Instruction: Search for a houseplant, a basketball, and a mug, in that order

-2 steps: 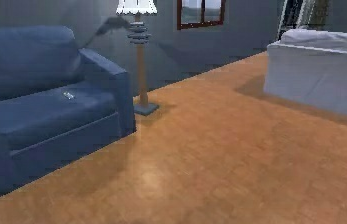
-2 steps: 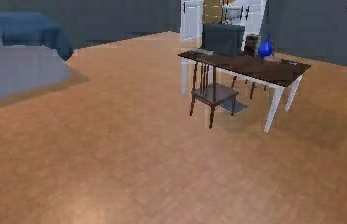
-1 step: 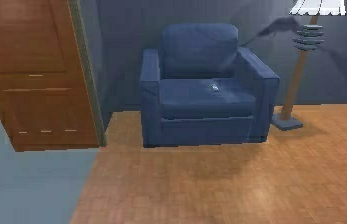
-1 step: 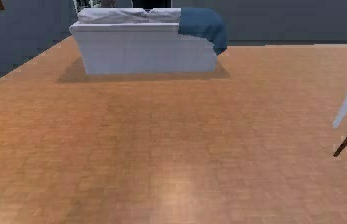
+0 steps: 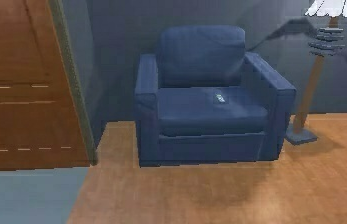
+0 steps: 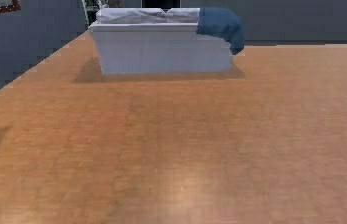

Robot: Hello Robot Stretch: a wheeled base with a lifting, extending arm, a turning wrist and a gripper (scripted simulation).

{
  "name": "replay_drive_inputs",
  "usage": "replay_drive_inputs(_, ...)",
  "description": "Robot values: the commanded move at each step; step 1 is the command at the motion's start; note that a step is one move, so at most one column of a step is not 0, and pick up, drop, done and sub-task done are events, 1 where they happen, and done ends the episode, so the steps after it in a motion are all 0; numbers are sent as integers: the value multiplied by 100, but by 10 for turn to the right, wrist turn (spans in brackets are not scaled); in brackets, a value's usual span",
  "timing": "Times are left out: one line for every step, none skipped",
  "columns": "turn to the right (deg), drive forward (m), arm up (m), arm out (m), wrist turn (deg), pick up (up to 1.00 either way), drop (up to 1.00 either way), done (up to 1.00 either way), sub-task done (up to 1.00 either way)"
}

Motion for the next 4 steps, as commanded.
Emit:
replay_drive_inputs(-450,0,0,0,0,0,0,0,0)
replay_drive_inputs(-240,0,0,0,0,0,0,0,0)
replay_drive_inputs(0,100,0,0,0,0,0,0,0)
replay_drive_inputs(-60,0,0,0,0,0,0,0,0)
